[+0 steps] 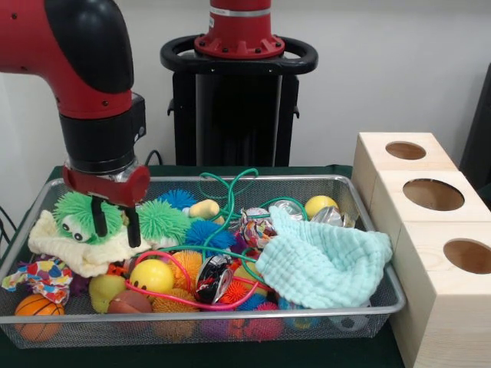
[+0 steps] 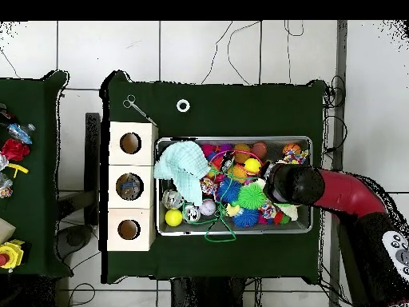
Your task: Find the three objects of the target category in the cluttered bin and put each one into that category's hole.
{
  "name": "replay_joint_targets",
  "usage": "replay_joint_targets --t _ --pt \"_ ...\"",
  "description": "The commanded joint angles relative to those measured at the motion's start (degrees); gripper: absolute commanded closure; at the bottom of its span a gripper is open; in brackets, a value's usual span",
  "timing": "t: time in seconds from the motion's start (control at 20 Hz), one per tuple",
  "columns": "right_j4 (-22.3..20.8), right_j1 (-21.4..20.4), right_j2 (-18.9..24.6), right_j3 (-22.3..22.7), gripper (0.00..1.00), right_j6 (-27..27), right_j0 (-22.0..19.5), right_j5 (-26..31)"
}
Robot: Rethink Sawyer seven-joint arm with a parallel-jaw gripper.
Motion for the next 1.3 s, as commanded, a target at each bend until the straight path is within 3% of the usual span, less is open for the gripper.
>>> replay_joint_targets --t 0.05,0.4,0.85,1.3 --pt "-2.6 3.3 -6.3 -0.5 0.0 2.8 2.6 6.3" --pt "-1.8 5.2 -12.6 -0.3 0.0 8.4 8.0 4.0" --pt "0.0 10.4 -18.1 -0.4 0.0 13.9 12.6 -5.4" --pt "2.1 13.4 -23.8 -2.2 0.0 16.1 16.7 -11.9"
